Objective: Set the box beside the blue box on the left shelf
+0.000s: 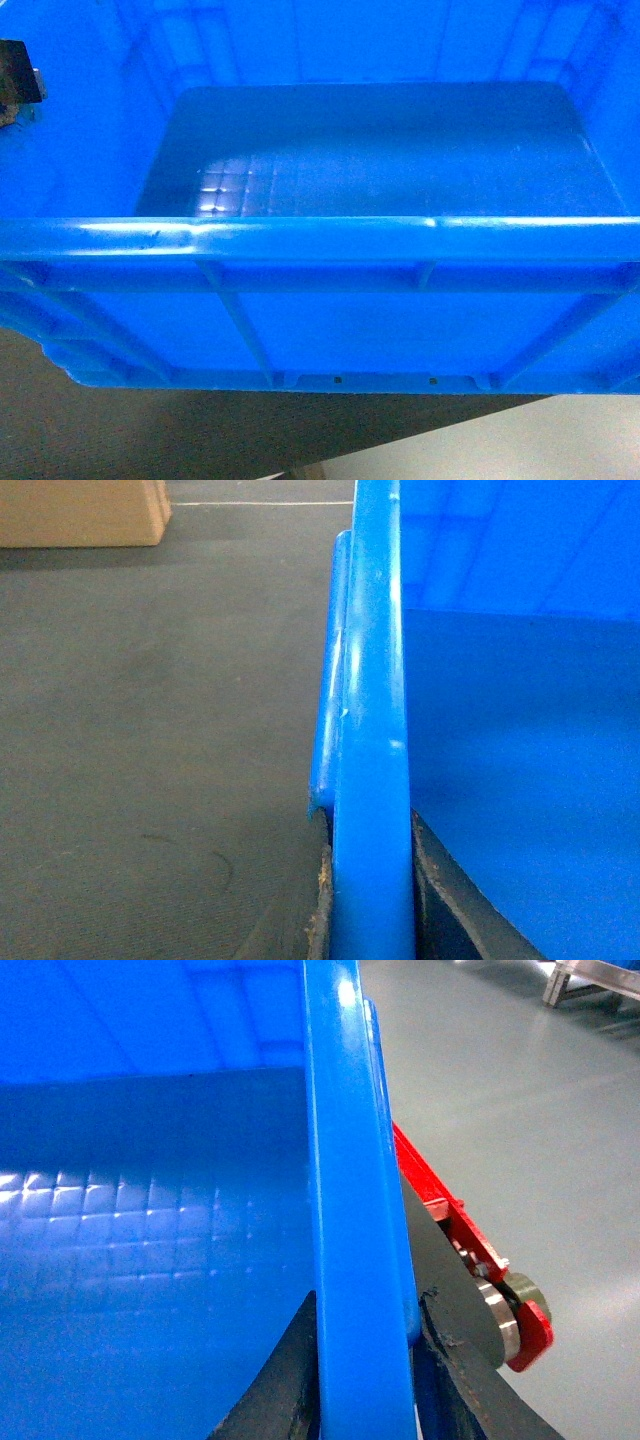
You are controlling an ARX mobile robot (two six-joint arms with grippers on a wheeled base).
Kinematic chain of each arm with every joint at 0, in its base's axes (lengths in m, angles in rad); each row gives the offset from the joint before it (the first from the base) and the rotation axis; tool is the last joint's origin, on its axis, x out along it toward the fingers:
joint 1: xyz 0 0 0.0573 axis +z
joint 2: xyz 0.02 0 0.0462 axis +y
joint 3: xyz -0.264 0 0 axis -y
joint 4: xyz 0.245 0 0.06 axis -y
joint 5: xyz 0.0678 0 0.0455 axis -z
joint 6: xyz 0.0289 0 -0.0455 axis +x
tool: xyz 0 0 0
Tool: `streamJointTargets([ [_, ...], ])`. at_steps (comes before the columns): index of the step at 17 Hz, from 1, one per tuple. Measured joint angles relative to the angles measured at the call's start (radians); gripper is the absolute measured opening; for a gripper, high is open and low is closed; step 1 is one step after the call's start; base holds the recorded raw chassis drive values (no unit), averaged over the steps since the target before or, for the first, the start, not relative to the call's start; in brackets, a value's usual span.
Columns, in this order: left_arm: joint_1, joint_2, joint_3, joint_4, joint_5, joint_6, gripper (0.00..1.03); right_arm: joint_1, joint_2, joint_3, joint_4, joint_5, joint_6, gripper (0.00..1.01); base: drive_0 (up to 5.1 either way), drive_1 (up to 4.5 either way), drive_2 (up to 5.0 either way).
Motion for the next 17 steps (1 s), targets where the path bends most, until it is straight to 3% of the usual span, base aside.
streamJointTargets([
  [17, 0.000, 0.000, 0.000, 0.001, 0.001, 0.000, 0.12, 0.000, 0.000, 0.000, 0.000, 0.001, -0.002, 0.20, -1.4, -1.36, -1.4],
])
